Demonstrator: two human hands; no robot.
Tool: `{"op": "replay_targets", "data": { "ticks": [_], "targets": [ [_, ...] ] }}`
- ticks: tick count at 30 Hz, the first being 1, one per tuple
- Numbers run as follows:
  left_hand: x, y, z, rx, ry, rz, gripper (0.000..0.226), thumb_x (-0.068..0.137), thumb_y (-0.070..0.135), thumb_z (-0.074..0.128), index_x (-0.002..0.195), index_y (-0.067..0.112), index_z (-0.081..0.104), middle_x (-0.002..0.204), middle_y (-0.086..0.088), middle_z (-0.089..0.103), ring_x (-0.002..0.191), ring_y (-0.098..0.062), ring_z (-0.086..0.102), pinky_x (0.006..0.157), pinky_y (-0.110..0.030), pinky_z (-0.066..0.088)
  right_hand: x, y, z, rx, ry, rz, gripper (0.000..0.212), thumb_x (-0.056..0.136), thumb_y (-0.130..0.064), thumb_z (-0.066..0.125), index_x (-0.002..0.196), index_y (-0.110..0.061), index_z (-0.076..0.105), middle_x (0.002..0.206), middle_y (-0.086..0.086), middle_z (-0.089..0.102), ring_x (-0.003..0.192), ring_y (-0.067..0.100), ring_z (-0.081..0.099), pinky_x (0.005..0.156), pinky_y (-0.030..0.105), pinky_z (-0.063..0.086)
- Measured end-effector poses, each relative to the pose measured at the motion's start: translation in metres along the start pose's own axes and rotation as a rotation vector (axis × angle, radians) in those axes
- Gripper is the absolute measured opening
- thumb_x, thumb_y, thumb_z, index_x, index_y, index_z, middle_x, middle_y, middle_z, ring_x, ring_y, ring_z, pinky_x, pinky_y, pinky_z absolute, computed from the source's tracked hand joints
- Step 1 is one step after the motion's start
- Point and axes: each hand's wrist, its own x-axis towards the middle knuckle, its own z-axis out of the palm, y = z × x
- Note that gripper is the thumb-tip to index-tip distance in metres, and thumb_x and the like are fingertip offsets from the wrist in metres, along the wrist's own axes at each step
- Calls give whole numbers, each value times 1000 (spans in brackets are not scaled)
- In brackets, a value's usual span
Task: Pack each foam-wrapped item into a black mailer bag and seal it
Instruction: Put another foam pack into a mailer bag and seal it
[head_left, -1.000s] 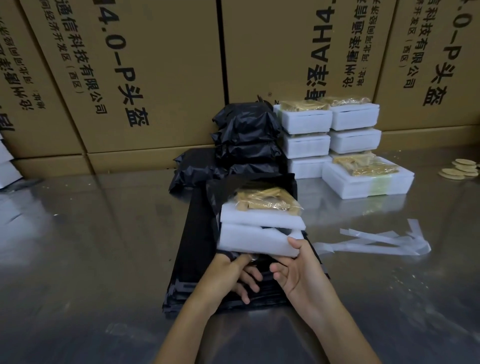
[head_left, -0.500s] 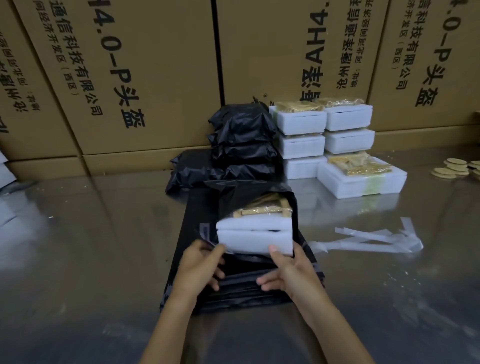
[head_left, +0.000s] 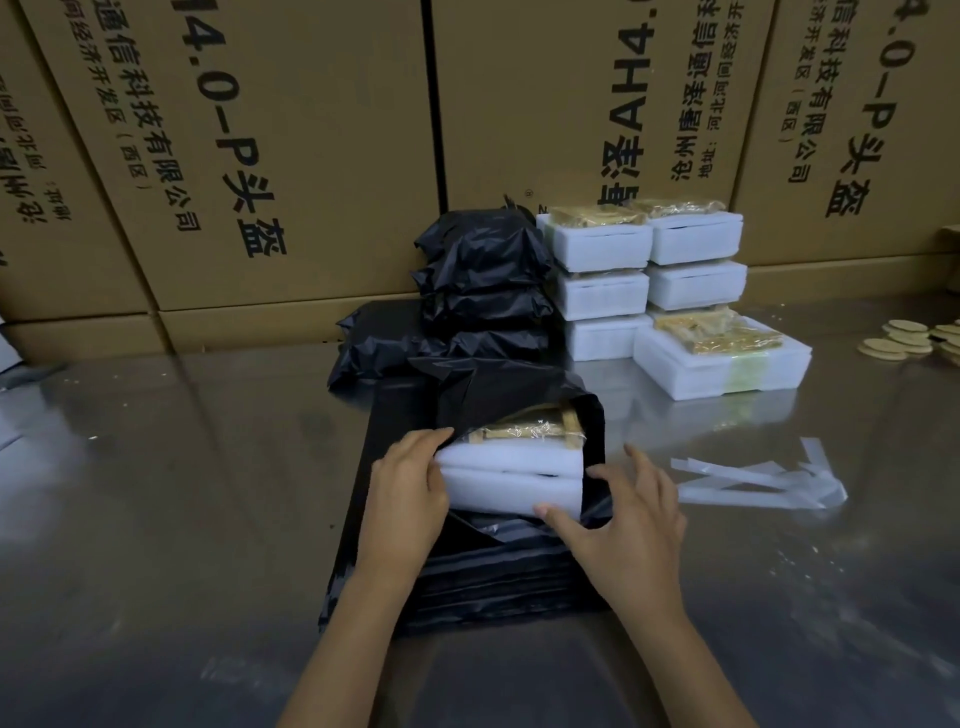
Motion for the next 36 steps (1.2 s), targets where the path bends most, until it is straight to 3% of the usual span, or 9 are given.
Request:
{"op": "replay_targets", "data": {
  "ticks": [4,7,11,14,19,22,26,29,36],
  "targets": [
    [-2,-5,-7,-79,-4,-74,31,92,-4,51,89,27,49,87,12,57,79,-5,54,61,-13,39,7,1,-3,198,-184,44,86,77,-65,72,149,-30,42,156,-9,38,146,14,23,119,43,22],
    [-5,-4,-7,-75,15,-54,33,87,-14,48,77,17,56,82,7,49,71,-10,49,59,-15,38,8,-1,-5,403,-188,147,92,74,-52,83,152,-26,41,147,-8,48,141,16,37,116,40,35],
    [-11,-4,-13,-56,45,-130,29,90,-11,50,86,11,68,84,5,50,68,-11,51,57,-16,40,8,-1,-4,454,-55,141,27,77,-35,85,100,-34,70,90,-19,68,94,4,64,73,15,49],
    [-20,-7,-19,-25,63,-206,26,87,-9,52,87,17,54,81,4,53,68,-11,52,55,-22,39,8,0,-6,474,-33,178,22,75,-36,87,89,-34,70,78,-25,65,76,-14,60,57,4,41],
    [-27,1,-21,193,17,-236,37,83,2,58,111,24,45,90,6,54,82,-17,54,69,-34,43,12,10,-5,585,-51,274,28,83,-19,80,98,-28,58,91,-11,68,88,1,62,68,16,43],
    [-25,19,-15,394,112,-17,48,75,4,67,120,18,57,108,-1,56,105,-23,53,93,-39,34,15,12,-1,609,-12,327,19,89,-9,72,97,-23,61,89,-7,69,86,11,65,73,27,48],
    [-33,50,10,188,-97,342,20,81,0,61,98,11,64,99,-2,58,93,-21,55,80,-38,47,15,9,3,583,33,334,17,89,-6,69,84,-22,67,79,-9,67,81,6,64,63,20,44],
    [-39,56,34,74,-338,215,22,96,8,48,108,9,67,108,-1,59,101,-18,55,83,-36,49,12,10,3,613,38,344,19,88,-2,68,81,-20,67,76,-3,68,74,11,64,63,26,45],
    [-31,58,49,208,-368,181,35,95,3,43,126,9,57,124,-7,55,99,-25,56,80,-34,49,5,11,3,664,62,419,15,87,-10,62,74,-19,64,71,2,65,67,20,58,62,31,43]
  ]
}}
